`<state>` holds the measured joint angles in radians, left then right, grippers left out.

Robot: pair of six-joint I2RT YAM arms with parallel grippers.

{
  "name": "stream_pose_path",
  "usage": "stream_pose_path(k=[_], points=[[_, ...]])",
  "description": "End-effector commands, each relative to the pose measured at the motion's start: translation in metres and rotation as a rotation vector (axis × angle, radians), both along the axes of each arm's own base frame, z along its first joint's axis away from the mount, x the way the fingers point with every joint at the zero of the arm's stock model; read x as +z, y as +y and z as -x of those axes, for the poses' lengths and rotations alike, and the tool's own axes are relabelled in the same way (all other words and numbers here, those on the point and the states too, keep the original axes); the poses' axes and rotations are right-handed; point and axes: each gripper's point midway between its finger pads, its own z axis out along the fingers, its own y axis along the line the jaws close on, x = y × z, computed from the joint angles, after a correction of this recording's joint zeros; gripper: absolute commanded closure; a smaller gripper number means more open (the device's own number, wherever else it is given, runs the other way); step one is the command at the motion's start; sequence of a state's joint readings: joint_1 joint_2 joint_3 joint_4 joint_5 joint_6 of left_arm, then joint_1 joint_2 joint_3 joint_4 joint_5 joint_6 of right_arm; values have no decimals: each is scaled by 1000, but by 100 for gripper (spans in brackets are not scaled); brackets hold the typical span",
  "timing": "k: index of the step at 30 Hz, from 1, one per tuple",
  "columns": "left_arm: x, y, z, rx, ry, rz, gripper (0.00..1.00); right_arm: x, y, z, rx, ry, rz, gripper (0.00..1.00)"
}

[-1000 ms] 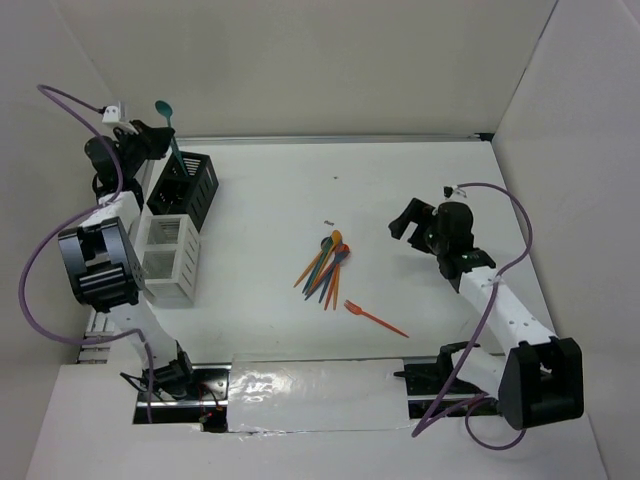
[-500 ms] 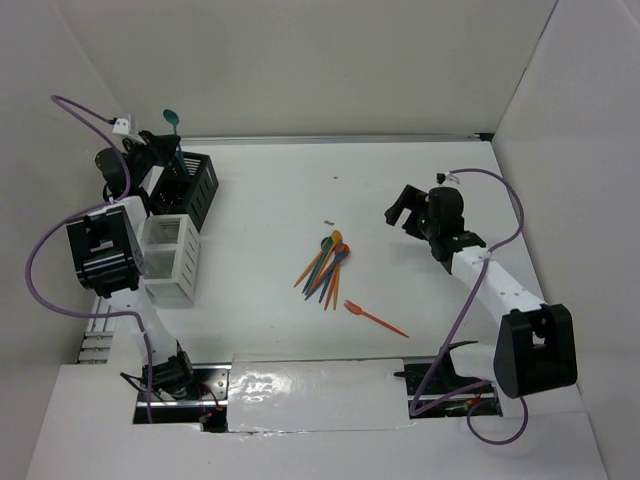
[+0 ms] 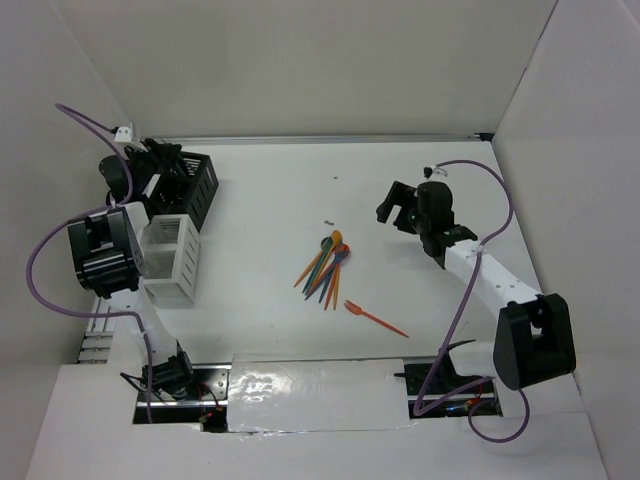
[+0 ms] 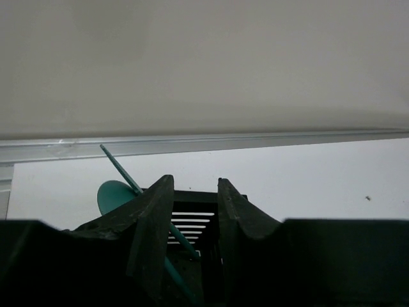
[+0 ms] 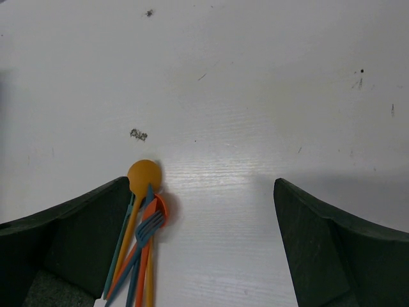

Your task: Sort the eating utensils into containers

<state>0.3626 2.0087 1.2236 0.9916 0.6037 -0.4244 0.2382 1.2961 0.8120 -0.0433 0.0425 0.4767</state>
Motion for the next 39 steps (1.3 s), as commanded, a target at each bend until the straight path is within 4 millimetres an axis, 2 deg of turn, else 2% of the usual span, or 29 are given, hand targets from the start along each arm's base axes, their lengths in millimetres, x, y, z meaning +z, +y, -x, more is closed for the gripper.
stream_pose_path(k=[1, 2, 3, 4, 5, 6, 7, 8, 10, 11, 12, 14, 15, 16, 17, 18, 20, 21, 22, 23, 24, 25, 26, 27, 32, 33, 34, 36, 39], points=[[56, 2, 12, 20, -129, -89, 53, 36, 4, -18, 8, -116, 3, 0], [82, -3, 17, 16, -167, -118, 53, 31, 4, -15, 10, -108, 8, 0], [93, -3, 20, 18, -174, -153, 53, 33, 4, -15, 8, -111, 3, 0], [86, -9, 22, -4, -96, -145, 49, 35, 3, -12, 8, -110, 4, 0], [119, -17, 28, -15, -120, -179, 47, 30, 2, -9, 7, -93, 6, 0], [123, -24, 31, -33, -103, -236, 47, 27, 1, -7, -4, -78, 7, 0], [102, -43, 38, -103, 29, -213, 46, 25, 0, -4, -7, -65, 9, 0], [136, -59, 45, -141, -30, -266, 46, 20, 2, 2, 11, -51, 14, 0], [143, -91, 60, -231, -21, -326, 43, 20, 0, 10, 15, -42, 21, 0], [133, -118, 69, -297, 29, -321, 38, 15, 1, 16, 28, -27, 25, 0], [137, -143, 85, -339, 32, -323, 34, 11, -1, 21, 27, -15, 29, 0], [120, -182, 103, -400, 92, -354, 29, 16, -4, 33, 26, -15, 27, 0], [120, -210, 121, -444, 110, -347, 29, 13, -4, 38, 38, -6, 29, 0], [108, -232, 132, -496, 187, -275, 31, 18, -5, 41, 37, -16, 25, 0], [94, -271, 159, -582, 246, -260, 33, 21, -9, 50, 24, -18, 29, 0], [85, -265, 162, -559, 295, -228, 34, 21, -13, 56, -4, -12, 18, 0], [66, -320, 201, -615, 434, -148, 34, 29, -23, 68, -47, -15, 18, 0], [60, -330, 220, -622, 484, -114, 33, 29, -24, 74, -49, -5, 16, 0], [55, -322, 220, -566, 533, -64, 33, 31, -26, 78, -65, -3, 6, 0], [51, -339, 238, -586, 592, -10, 31, 35, -27, 83, -68, -8, 1, 0], [48, -366, 268, -683, 611, -19, 31, 39, -25, 92, -47, -18, -15, 0], [40, -377, 287, -730, 622, -19, 31, 38, -23, 98, -43, -16, -32, 0], [31, -372, 289, -720, 648, -16, 31, 43, -23, 101, -40, -29, -47, 0], [31, -398, 318, -842, 630, -41, 31, 48, -23, 110, -32, -49, -63, 0], [-29, -431, 366, -943, 818, -126, 36, 61, -23, 136, -17, -83, -115, 0], [-39, -428, 360, -897, 851, -139, 38, 62, -24, 138, -17, -88, -116, 0], [-54, -435, 366, -897, 890, -161, 38, 64, -24, 141, -17, -93, -119, 0], [-68, -446, 373, -895, 902, -186, 38, 69, -25, 146, -17, -113, -129, 0], [-99, -456, 369, -859, 966, -220, 39, 75, -25, 152, -7, -126, -138, 0]])
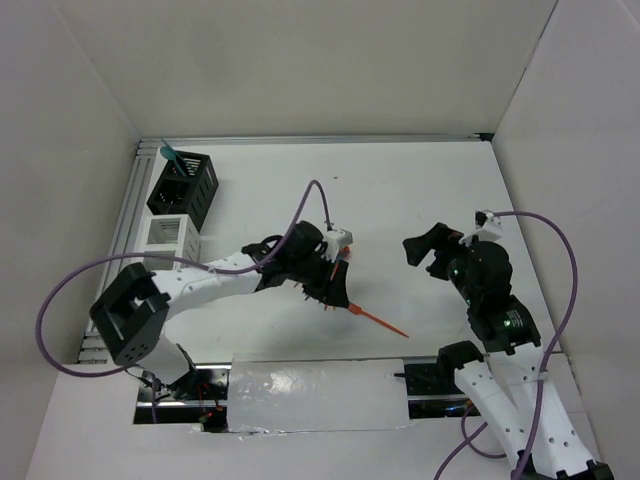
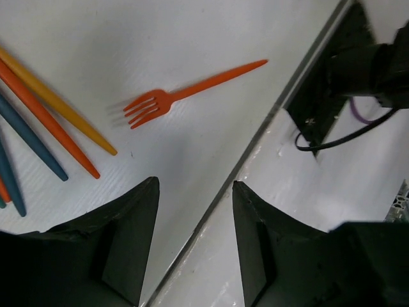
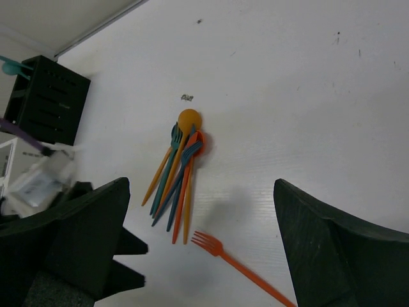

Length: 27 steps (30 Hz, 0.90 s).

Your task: Sort the eating utensils into containers

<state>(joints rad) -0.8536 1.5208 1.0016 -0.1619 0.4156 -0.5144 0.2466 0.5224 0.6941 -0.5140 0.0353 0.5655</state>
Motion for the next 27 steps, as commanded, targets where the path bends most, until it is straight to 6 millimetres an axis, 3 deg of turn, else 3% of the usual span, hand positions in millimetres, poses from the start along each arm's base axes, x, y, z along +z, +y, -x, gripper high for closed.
stream_pose_path(k=[1, 5, 16, 27], points=[[-14, -14, -7, 48, 13, -33, 39, -3, 2, 13, 17, 23, -12, 0], [-39, -19, -17, 88, 35, -98, 40, -1, -1, 16, 8, 13, -16, 0], [-77, -22, -36, 205, 71, -178, 45, -1, -6, 21, -22, 4, -21, 0], [-90, -33, -42, 185, 100, -168, 47, -5, -9, 16, -41, 18, -4, 0]])
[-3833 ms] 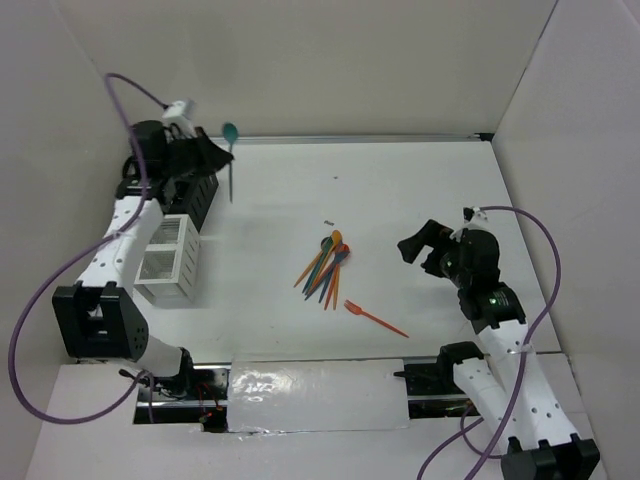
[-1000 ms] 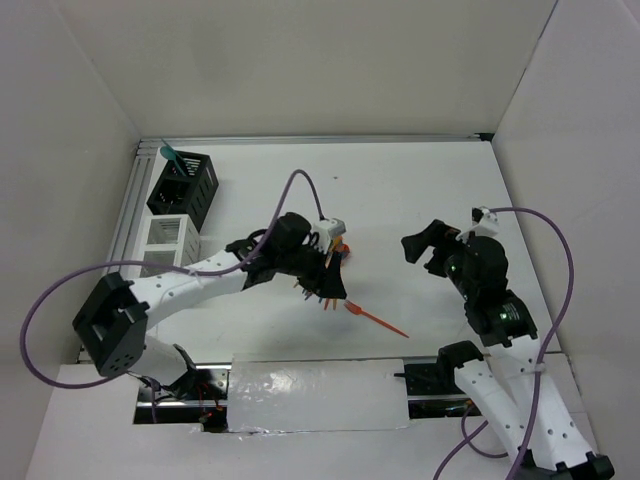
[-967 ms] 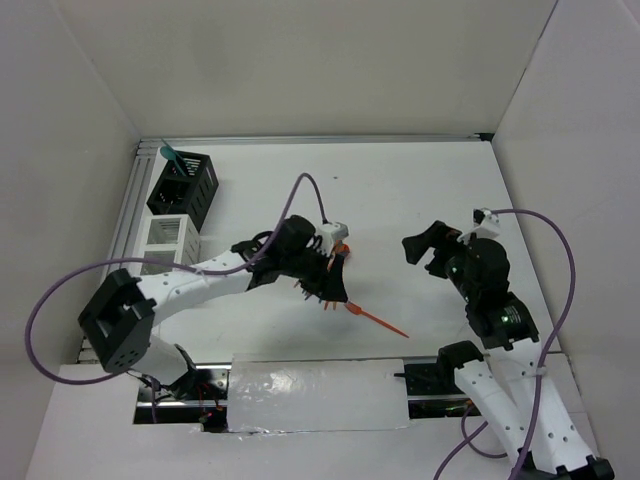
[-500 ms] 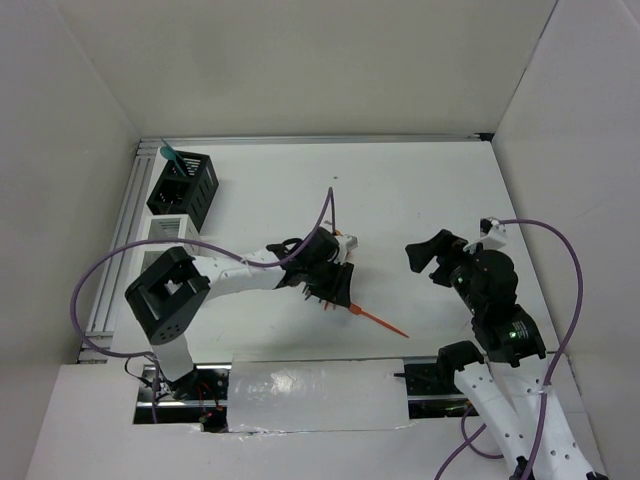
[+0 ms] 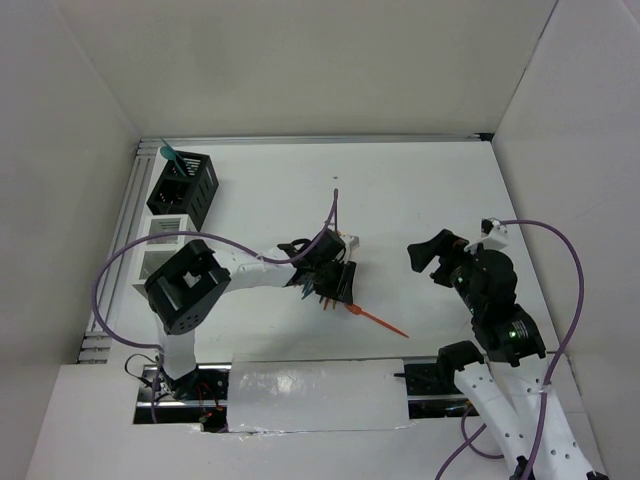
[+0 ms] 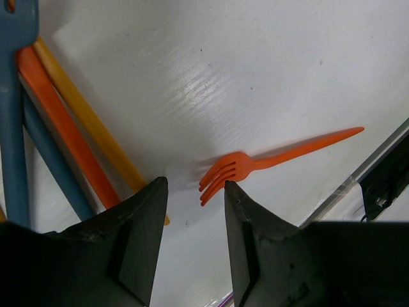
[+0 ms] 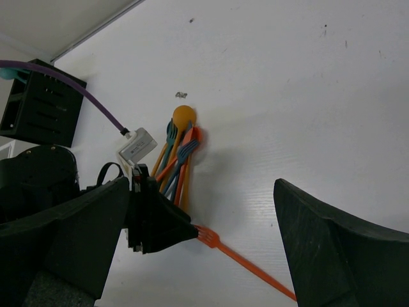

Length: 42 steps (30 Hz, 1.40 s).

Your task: Sort the eating utensils into containers

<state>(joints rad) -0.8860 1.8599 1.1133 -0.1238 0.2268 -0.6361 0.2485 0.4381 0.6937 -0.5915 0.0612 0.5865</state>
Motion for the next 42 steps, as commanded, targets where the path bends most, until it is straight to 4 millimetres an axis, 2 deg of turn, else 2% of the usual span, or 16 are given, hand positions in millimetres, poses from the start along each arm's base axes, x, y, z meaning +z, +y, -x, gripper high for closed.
stream_pose_path(k=[1, 9, 16, 22, 25, 29, 31, 32, 33, 34, 35, 36, 38, 39, 41, 42], points=[[5, -14, -8, 8, 0, 47, 48, -7, -1, -2, -11, 27, 11, 0], [-11, -9, -5, 37, 48, 3, 65, -6, -5, -2, -32, 20, 13, 0], [-17, -7, 0, 26, 58, -19, 94, -8, -6, -4, -40, 28, 20, 0], [30, -9, -21, -13, -63, 70, 100, -6, -6, -7, -40, 27, 24, 0], [80, -10, -38, -20, -163, 152, 100, -7, -5, -10, -38, 32, 30, 0], [156, 40, -104, 34, -390, 180, 100, 0, -4, -18, -53, 22, 15, 0], [209, 72, -129, 58, -540, 198, 100, 14, -2, -24, -61, 5, -14, 0], [245, 113, -150, 22, -696, 175, 100, 17, 2, -31, -53, 16, -15, 0], [264, 114, -149, 25, -735, 194, 100, 21, 2, -32, -53, 8, -18, 0], [279, 135, -156, 24, -792, 180, 100, 25, 3, -36, -53, 0, -20, 0], [293, 183, -176, 6, -900, 121, 100, 25, 5, -42, -52, 3, -18, 0], [304, 173, -166, -81, -954, 141, 100, 27, 6, -48, -52, 6, -15, 0], [337, 230, -178, -46, -1081, 85, 100, 39, 4, -53, -59, -32, -6, 0], [345, 280, -190, 19, -1133, -10, 100, 36, 5, -62, -65, -22, 6, 0], [364, 301, -191, 44, -1211, -77, 100, 51, -1, -67, -91, -66, 28, 0], [364, 329, -197, 81, -1232, -155, 100, 49, -2, -74, -105, -55, 42, 0]])
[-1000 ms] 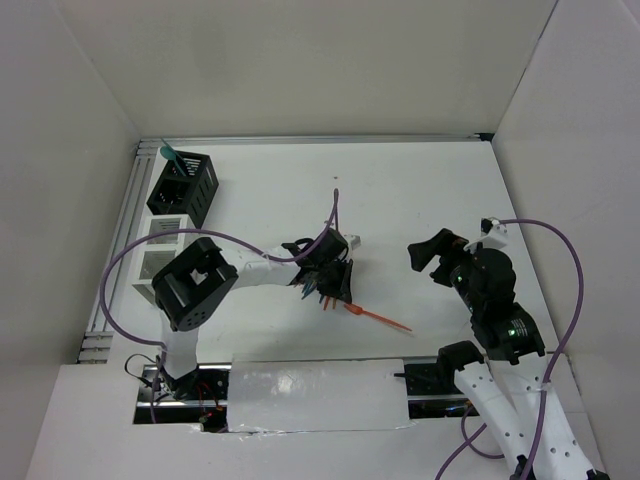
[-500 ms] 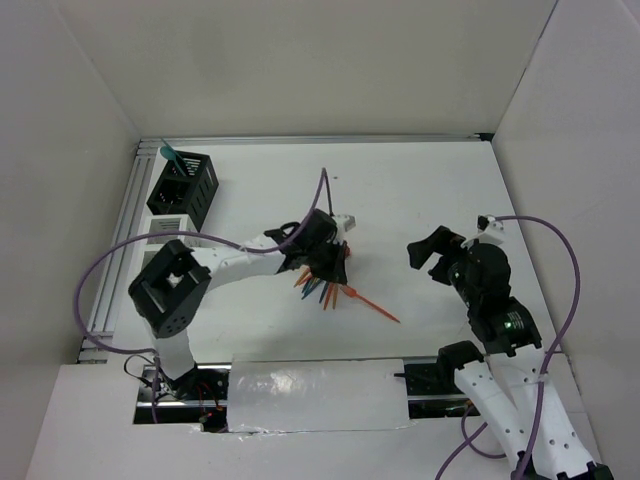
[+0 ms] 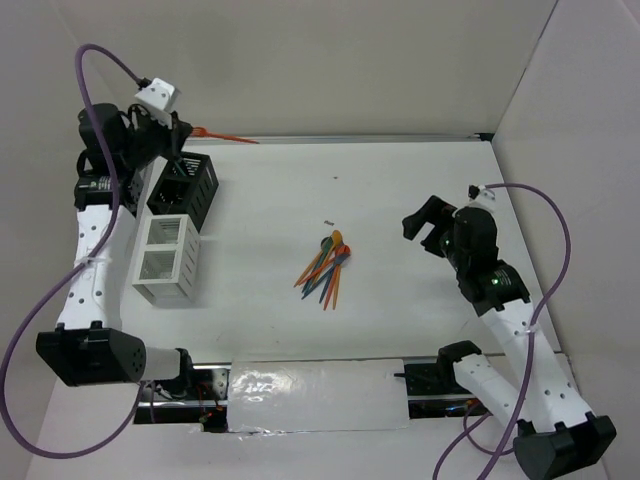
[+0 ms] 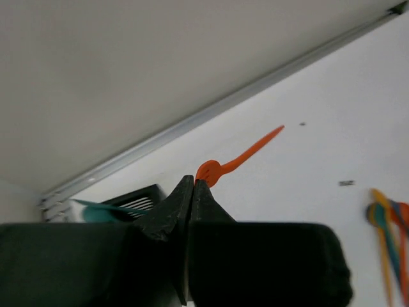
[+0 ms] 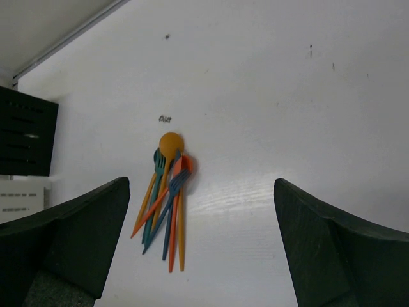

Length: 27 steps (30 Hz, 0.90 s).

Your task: Sort the eating utensils into containers

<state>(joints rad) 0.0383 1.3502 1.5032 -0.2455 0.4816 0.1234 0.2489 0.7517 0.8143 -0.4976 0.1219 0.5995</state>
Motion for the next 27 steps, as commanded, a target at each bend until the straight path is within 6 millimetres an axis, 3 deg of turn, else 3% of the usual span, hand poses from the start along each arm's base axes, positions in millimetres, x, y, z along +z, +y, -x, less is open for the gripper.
stream_pose_path(k=[1, 6, 9, 12, 13, 18, 20, 21, 27], points=[[7, 28, 1, -21, -103, -210, 100, 53, -10, -26, -68, -161, 28, 0], [-25, 70, -21, 140, -21, -309, 100, 53, -11, -56, -89, -171, 87, 0], [-22, 107, -19, 240, -4, -271, 100, 45, -6, -77, -87, -146, 100, 0], [-9, 130, -4, 278, -13, -226, 100, 32, 0, -98, -86, -97, 105, 0], [-4, 135, 4, 284, -21, -240, 100, 19, 1, -103, -84, -62, 114, 0], [-3, 144, 9, 311, -9, -316, 100, 14, 8, -115, -62, -69, 104, 0], [-11, 162, 7, 375, 22, -363, 100, 8, 9, -119, -61, -61, 110, 0], [-17, 163, 8, 384, 47, -365, 100, 14, 9, -121, -60, -74, 110, 0], [-35, 184, 16, 461, 149, -369, 100, 6, 15, -133, -36, -40, 122, 0]])
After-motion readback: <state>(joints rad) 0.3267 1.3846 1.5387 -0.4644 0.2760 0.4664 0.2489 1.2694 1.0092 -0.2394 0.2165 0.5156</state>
